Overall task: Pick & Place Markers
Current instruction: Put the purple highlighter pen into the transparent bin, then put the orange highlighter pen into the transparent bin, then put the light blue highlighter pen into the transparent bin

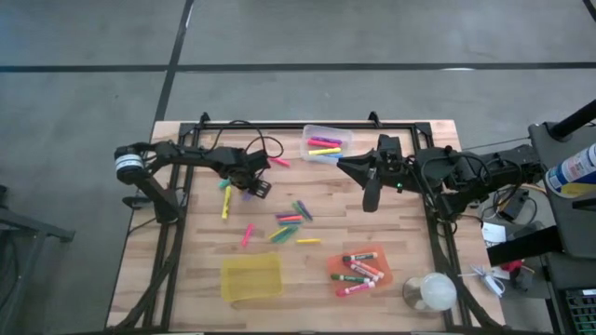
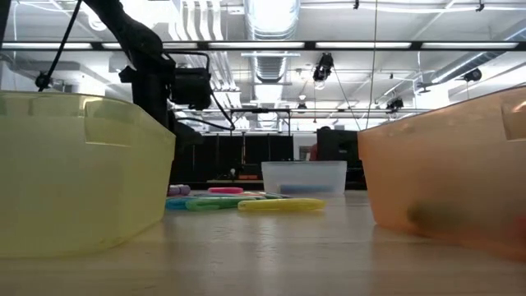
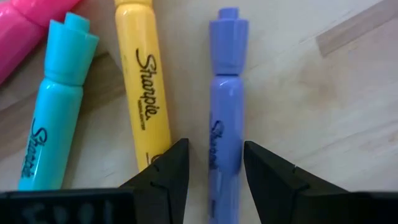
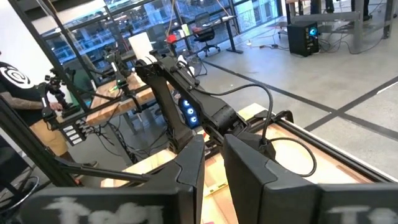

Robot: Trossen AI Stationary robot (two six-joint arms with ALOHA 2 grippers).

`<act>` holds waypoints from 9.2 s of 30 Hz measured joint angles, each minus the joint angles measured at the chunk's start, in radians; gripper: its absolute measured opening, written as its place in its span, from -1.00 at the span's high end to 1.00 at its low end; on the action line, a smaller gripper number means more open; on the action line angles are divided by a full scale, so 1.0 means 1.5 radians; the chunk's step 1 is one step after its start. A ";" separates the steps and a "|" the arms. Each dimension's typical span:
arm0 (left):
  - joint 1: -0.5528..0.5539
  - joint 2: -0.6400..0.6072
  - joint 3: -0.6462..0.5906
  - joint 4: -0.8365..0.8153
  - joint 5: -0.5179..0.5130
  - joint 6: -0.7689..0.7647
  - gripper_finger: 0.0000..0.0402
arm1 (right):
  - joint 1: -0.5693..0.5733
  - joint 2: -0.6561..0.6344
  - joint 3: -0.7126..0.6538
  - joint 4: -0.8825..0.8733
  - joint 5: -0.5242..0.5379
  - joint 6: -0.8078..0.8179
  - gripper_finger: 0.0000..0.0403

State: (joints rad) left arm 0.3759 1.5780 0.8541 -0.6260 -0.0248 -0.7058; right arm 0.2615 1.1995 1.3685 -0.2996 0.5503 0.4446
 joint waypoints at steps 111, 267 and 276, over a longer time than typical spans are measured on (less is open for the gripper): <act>0.051 0.382 0.988 -0.526 -0.036 0.262 0.20 | 0.005 0.000 -0.001 0.015 -0.005 -0.037 0.72; 0.076 -0.055 0.078 -0.111 0.049 0.156 0.32 | -0.011 0.019 -0.004 -0.072 -0.023 -0.029 0.72; 0.086 -0.058 0.045 -0.161 -0.031 0.167 0.32 | -0.011 0.019 -0.004 -0.072 -0.023 -0.029 0.72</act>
State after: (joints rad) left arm 0.5049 1.4904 0.9218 -0.8677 -0.0717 -0.4551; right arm 0.2443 1.2282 1.3628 -0.4076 0.5156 0.4011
